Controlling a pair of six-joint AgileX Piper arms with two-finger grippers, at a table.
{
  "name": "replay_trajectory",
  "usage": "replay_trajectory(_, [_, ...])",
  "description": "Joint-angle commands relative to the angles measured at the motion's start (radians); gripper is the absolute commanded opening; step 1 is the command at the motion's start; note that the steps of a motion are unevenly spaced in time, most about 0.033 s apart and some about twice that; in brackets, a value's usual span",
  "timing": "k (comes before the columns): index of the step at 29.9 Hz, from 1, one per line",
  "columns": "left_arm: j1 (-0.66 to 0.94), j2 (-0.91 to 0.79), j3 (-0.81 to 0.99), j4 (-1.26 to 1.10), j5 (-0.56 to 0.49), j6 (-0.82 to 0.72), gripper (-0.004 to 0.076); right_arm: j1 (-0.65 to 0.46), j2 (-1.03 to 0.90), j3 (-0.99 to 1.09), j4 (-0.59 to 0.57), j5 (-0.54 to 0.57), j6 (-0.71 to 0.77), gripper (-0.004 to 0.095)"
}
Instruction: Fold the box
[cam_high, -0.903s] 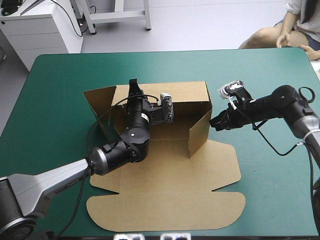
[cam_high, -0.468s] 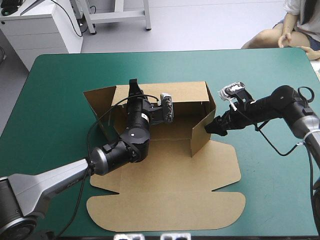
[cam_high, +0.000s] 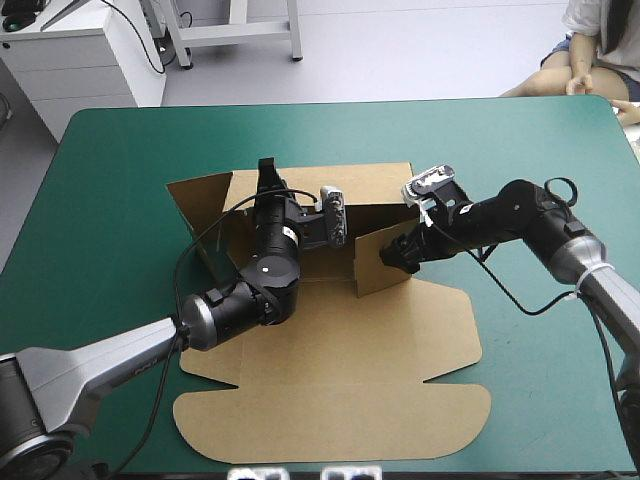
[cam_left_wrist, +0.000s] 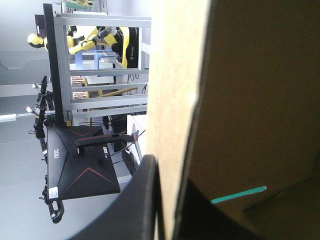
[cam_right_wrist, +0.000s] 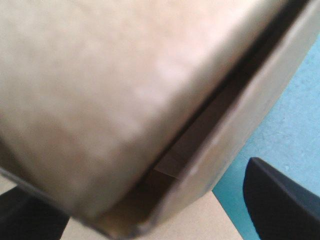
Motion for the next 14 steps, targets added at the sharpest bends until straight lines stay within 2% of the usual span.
replay_trajectory(1, [-0.007,-0.044,-0.024,0.003,0.004,-0.026,-0.0008,0.039,-0.055,-0.020,-0.025,-0.079,0.069,0.0823])
replay_trajectory(7, [-0.007,-0.044,-0.024,0.003,0.004,-0.026,-0.0008,0.093,-0.114,0.059,-0.102,-0.221,0.178,0.0823])
replay_trajectory(14, [-0.007,-0.044,-0.024,0.003,0.005,-0.026,-0.0008,0.152,-0.186,0.294,-0.090,-0.582,0.172,0.0823])
